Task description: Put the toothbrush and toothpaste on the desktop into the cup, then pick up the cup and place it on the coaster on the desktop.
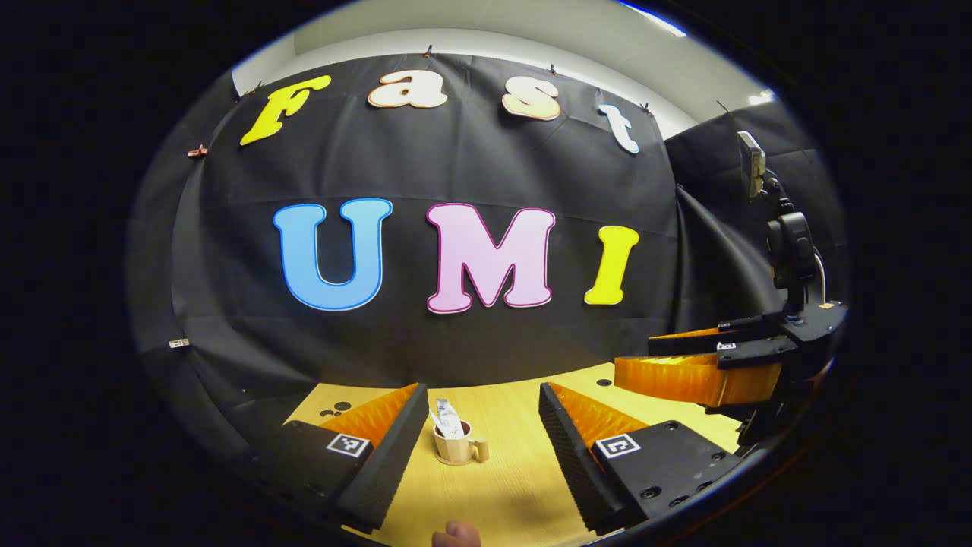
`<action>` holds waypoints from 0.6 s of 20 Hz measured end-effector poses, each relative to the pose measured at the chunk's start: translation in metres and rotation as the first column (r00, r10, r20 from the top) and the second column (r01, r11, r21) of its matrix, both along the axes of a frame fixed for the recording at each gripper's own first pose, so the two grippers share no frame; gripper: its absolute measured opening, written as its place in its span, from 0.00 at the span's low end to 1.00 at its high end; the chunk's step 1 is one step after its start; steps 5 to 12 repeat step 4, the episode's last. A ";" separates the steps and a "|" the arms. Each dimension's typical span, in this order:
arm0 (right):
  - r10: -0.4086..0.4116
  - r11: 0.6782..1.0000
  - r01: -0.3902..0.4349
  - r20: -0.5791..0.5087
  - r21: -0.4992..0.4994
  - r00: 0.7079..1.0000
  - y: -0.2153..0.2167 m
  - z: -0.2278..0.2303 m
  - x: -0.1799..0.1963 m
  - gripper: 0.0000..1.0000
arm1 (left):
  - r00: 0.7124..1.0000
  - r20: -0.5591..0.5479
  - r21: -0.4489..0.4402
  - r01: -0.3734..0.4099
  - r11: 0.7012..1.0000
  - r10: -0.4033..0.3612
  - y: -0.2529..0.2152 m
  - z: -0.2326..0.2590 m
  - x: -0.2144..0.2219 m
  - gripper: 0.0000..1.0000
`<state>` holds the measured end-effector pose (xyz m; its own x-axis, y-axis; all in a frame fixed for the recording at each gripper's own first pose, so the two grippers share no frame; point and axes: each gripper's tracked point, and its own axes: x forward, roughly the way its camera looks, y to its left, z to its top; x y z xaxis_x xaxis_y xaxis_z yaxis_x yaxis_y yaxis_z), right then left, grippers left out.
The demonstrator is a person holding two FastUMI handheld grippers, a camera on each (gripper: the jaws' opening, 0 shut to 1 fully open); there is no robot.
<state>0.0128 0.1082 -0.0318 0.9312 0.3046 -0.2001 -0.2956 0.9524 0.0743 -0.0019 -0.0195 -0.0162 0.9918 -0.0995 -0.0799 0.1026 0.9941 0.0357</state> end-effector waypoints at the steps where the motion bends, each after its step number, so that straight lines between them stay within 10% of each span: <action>1: 0.001 1.000 -0.001 -0.004 -0.001 1.000 0.000 0.000 0.000 0.98 | 1.000 0.000 0.001 0.005 1.000 -0.005 -0.002 0.001 -0.001 0.93; 12: -0.001 1.000 0.001 -0.016 -0.005 1.000 -0.003 -0.004 -0.001 0.98 | 1.000 0.007 0.007 0.009 1.000 -0.009 -0.003 0.005 0.000 0.93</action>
